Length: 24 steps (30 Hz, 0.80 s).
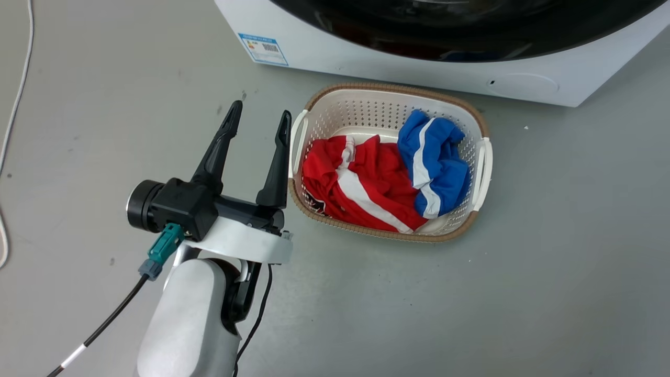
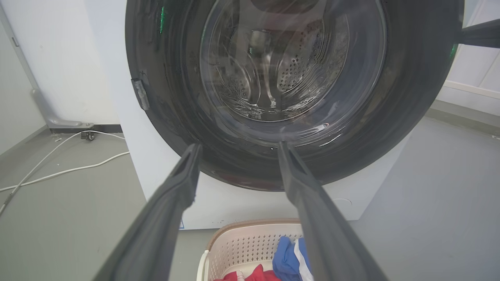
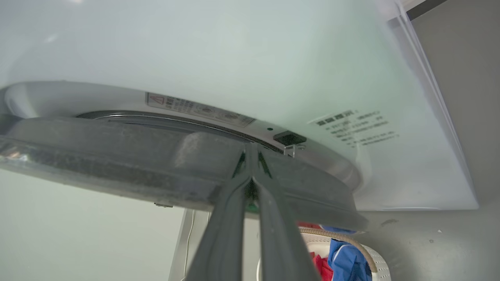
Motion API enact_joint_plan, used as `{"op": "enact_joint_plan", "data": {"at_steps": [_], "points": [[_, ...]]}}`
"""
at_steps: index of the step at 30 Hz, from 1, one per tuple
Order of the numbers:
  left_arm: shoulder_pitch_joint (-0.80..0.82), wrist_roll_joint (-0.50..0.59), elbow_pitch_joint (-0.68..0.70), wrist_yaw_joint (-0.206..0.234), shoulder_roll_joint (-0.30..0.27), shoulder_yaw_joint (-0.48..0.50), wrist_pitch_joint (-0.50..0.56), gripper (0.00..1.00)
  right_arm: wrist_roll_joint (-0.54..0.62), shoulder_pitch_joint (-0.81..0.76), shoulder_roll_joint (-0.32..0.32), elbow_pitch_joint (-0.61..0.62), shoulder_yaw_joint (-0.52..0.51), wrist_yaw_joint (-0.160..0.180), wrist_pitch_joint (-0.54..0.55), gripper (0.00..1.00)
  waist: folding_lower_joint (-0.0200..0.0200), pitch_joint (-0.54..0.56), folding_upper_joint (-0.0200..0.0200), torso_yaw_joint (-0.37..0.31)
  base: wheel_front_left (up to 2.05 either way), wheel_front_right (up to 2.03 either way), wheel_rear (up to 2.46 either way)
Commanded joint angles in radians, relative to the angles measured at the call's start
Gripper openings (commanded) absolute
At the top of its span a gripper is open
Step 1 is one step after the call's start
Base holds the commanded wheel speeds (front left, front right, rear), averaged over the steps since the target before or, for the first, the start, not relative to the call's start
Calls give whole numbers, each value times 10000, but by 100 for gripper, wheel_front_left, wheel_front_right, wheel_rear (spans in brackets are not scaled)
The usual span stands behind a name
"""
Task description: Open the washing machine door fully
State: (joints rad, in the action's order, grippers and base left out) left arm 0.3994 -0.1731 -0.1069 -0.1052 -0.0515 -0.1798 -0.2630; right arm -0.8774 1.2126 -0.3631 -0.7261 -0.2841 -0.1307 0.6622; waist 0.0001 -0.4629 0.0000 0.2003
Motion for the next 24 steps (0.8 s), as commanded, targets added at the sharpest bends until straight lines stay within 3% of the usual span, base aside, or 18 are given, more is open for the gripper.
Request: {"op": "enact_joint_plan", "data": {"at_steps": [1, 12, 24], "points": [[200, -79, 45, 51, 15, -26, -26, 100, 225, 381, 54, -144, 14, -1, 34, 0, -1, -193, 0, 116, 0, 0, 0], [363, -226, 80, 195, 16, -246, -26, 100, 849, 1229, 183, -1022, 33, -2, 524, 0, -1, -504, 0, 271, 0, 0, 0], [-19, -114, -83, 128, 18, -93, -26, 100, 208, 30, 596, -826, 130, -12, 2401, 0, -1, 208, 0, -133, 0, 0, 0]]}}
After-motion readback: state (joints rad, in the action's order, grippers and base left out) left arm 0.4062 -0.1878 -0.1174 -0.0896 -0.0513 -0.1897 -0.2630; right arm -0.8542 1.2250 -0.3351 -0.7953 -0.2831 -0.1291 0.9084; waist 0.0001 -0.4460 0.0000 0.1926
